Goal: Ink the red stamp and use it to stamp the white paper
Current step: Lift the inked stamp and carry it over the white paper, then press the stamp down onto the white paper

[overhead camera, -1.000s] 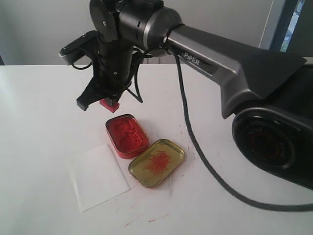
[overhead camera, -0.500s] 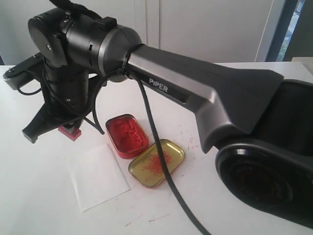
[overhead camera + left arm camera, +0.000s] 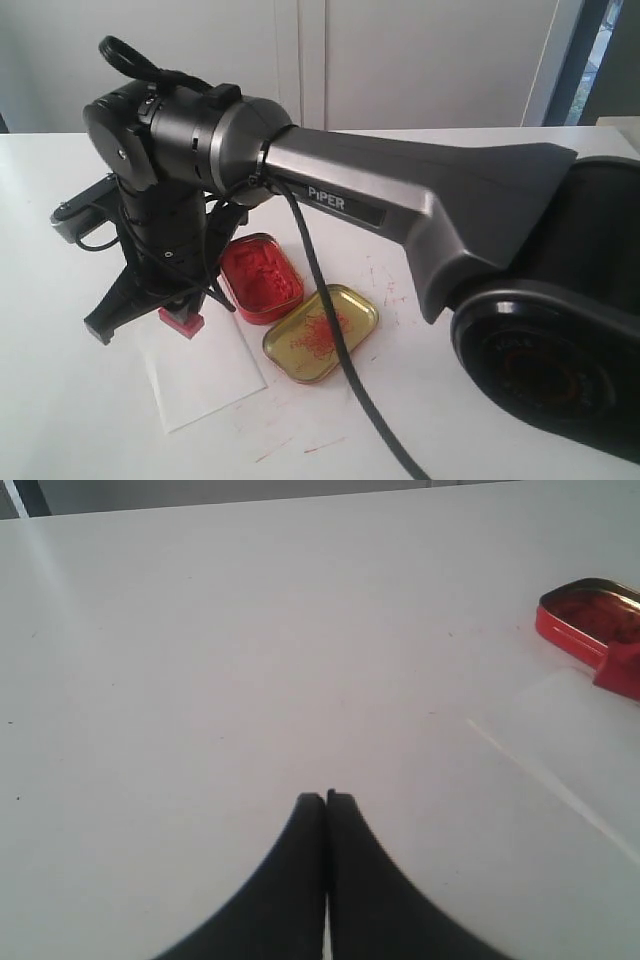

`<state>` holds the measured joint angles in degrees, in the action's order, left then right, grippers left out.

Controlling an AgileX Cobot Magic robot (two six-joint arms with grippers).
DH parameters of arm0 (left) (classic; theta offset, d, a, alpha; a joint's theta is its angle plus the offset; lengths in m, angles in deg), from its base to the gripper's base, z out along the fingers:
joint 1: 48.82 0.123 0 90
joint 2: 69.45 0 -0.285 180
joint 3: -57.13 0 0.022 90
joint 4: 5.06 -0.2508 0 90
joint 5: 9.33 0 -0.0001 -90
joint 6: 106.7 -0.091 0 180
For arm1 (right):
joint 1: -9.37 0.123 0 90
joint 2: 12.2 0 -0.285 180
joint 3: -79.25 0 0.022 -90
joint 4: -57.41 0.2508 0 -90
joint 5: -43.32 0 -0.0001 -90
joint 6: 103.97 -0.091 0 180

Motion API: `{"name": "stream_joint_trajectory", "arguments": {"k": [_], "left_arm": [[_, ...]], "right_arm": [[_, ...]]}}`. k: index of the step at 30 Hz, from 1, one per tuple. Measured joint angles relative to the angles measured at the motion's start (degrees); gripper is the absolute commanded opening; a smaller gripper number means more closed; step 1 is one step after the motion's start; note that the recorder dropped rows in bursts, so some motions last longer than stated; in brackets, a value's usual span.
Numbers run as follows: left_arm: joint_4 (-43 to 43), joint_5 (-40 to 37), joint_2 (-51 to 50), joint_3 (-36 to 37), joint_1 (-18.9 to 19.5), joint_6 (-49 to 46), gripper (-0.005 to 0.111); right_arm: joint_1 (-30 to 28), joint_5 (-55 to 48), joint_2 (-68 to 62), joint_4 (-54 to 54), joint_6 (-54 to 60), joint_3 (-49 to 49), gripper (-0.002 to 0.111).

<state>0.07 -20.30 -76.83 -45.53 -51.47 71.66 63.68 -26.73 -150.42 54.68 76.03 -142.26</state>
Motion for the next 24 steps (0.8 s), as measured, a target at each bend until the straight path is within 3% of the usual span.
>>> {"name": "stream_joint_trajectory", "arguments": {"k": [24], "left_arm": [[0.0,0.0,0.0,0.0,0.0,0.0,0.0]], "right_arm": [[0.0,0.26,-6.58,0.0,0.0,0.0,0.0]]}}
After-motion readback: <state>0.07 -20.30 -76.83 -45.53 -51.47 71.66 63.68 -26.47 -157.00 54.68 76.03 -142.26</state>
